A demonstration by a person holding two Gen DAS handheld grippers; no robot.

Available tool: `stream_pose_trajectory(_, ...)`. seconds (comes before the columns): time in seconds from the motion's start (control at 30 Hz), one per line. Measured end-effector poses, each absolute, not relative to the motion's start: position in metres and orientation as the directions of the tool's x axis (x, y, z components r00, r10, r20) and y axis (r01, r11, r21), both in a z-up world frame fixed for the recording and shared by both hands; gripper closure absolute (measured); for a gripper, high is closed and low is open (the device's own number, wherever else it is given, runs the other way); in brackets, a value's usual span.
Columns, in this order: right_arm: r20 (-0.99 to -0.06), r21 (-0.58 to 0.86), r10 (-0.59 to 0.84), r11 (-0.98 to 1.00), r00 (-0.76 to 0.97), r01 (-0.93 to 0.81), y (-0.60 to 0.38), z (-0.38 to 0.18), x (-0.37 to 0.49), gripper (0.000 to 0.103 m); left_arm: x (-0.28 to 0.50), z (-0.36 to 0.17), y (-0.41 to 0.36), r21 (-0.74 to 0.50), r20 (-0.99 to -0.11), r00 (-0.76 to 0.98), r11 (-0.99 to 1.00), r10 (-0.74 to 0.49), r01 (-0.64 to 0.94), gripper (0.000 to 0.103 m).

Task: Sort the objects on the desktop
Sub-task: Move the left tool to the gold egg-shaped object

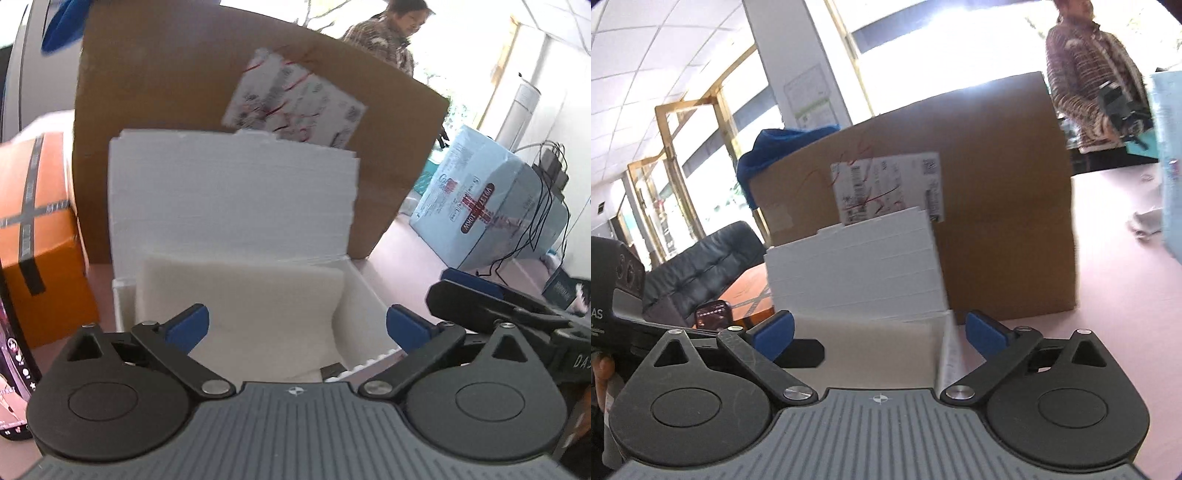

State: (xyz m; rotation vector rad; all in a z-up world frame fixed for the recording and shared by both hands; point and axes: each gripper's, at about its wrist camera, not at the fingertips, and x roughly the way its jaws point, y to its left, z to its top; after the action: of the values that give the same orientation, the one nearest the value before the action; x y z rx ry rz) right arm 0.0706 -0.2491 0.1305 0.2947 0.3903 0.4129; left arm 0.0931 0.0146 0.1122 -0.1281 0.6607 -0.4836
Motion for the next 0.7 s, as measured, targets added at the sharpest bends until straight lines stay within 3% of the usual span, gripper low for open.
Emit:
stream_pose_trajectory(0.23,-0.244,0.404,0.328,0.890,0.913,-0.211,-0.322,0.120,0.033,0.000,0.068,0.117,-0.032,-0.255,-0.523,0.656,0.834,-0.544,0.489,0.000)
stream_pose_trajectory(0.5,-0.272,0.380,0.184,0.922,0.945,-0.070,-0.373,0.091,0.001,0.000,0.058,0.113,-0.126,-0.217,-0.536,0.590,0.774,-0.604,0.595,0.000)
stream_pose_trajectory(0.7,-0.307,0.429,0.146,0.903,0.940,0.000,-0.410,0.067,-0.008,0.000,0.077,0.096,-0.168,-0.235,-0.591,0.557,0.785,-0.584,0.574,0.000)
